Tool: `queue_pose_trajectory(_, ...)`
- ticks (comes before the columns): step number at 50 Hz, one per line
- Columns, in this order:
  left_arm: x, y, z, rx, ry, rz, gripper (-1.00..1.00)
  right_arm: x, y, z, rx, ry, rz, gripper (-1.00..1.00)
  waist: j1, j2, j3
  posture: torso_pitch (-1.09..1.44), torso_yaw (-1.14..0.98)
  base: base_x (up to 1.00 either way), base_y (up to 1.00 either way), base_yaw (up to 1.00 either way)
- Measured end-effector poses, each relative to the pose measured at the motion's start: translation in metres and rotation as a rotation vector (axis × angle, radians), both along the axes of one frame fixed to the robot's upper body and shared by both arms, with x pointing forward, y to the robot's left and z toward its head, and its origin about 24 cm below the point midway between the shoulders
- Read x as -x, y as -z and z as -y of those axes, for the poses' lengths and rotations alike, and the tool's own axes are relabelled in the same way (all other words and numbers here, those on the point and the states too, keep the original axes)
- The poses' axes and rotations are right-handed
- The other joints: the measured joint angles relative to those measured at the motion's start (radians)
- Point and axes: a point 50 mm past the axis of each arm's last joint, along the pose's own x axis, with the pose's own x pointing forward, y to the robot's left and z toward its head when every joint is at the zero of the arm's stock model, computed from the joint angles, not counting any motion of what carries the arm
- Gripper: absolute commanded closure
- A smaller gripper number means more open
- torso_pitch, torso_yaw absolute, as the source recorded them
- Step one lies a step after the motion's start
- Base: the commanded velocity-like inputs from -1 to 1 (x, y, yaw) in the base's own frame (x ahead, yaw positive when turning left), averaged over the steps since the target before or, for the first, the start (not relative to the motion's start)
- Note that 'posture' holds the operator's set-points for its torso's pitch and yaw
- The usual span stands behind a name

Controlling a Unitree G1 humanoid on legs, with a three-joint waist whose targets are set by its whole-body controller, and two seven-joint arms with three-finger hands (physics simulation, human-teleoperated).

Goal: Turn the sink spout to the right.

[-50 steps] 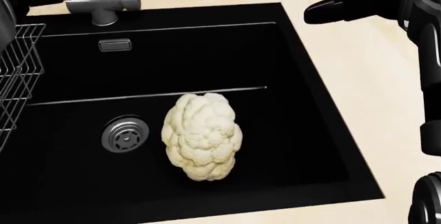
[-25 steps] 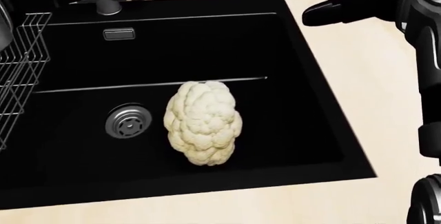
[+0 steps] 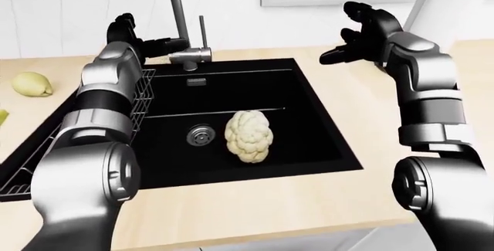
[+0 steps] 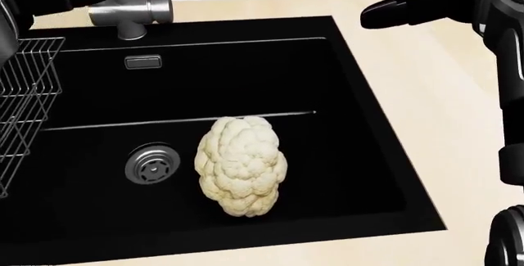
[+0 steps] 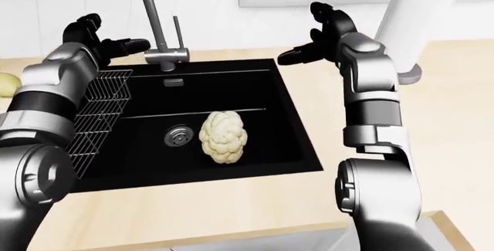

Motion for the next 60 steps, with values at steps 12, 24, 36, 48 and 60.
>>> queue_pose_trajectory(12, 0.0, 0.002, -0.001, -0.003, -0.002, -0.002, -1.0, 0.0, 0.002, 0.0, -0.013, -0.004, -0.001, -1.0, -0.003, 0.002, -0.06, -0.22, 0.0, 0.0, 0.0, 0.0)
queue_pose_trajectory(24, 0.001, 0.0, -0.003, -0.004, -0.007, 0.006, -1.0, 0.001, 0.001, 0.0, -0.012, -0.004, 0.008, -1.0, -0.007, 0.006, -0.133, -0.29, 0.0, 0.0, 0.0, 0.0)
queue_pose_trajectory(36, 0.002, -0.001, -0.011, -0.012, -0.029, 0.011, -1.0, 0.0, -0.003, -0.001, -0.009, -0.007, 0.014, -1.0, -0.004, 0.006, -0.177, -0.33, 0.0, 0.0, 0.0, 0.0)
queue_pose_trajectory(48, 0.002, -0.004, -0.009, -0.012, -0.025, 0.013, -1.0, 0.001, -0.003, 0.001, -0.01, -0.007, 0.01, -1.0, 0.004, 0.002, -0.173, -0.33, 0.0, 0.0, 0.0, 0.0)
queue_pose_trajectory(60, 0.001, -0.03, 0.0, -0.03, -0.038, 0.005, -1.0, 0.001, -0.004, -0.002, -0.01, -0.01, 0.011, -1.0, 0.002, 0.004, -0.174, -0.33, 0.0, 0.0, 0.0, 0.0)
